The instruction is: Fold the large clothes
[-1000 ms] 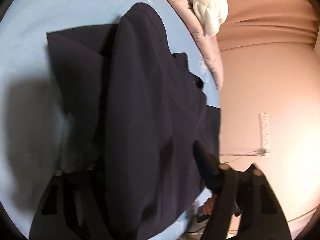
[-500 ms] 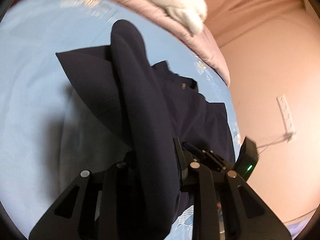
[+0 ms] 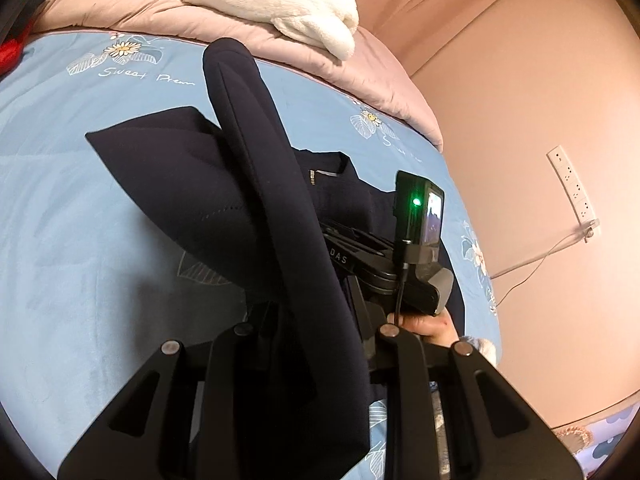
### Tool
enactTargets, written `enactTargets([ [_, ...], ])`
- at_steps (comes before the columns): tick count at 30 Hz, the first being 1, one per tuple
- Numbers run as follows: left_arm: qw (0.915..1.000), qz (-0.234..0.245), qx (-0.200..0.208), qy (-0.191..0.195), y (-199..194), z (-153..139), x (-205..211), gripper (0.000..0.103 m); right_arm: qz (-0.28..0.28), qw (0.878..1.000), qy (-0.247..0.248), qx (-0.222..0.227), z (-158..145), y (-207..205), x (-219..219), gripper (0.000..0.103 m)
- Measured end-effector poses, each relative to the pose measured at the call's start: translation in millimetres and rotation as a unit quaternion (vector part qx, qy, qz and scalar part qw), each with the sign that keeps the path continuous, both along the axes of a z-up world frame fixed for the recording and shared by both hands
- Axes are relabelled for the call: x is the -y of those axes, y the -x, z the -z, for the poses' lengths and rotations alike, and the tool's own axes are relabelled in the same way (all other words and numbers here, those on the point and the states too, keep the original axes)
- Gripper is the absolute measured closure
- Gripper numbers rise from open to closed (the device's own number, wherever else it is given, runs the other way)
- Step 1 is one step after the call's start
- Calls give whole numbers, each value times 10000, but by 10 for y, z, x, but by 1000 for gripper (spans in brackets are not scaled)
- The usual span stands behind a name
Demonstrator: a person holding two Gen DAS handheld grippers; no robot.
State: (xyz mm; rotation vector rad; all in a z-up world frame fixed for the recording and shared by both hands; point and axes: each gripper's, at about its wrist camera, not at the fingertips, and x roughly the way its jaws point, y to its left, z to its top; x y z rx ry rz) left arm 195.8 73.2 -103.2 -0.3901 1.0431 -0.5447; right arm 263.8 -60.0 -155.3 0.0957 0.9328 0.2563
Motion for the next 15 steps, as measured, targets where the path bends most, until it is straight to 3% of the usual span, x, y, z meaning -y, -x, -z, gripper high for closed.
enactTargets([
  [4, 10000, 24, 20, -82, 33, -36, 59, 78, -27, 9999, 16, -161, -108, 102, 51, 76],
  [9, 9998, 64, 65, -168, 58, -109, 152, 78, -524, 9967, -573, 246, -340, 769, 215, 76],
  [15, 9988, -33, 200, -444, 98, -153, 264, 78, -1186, 9890, -879, -29, -86, 1402, 154, 76],
])
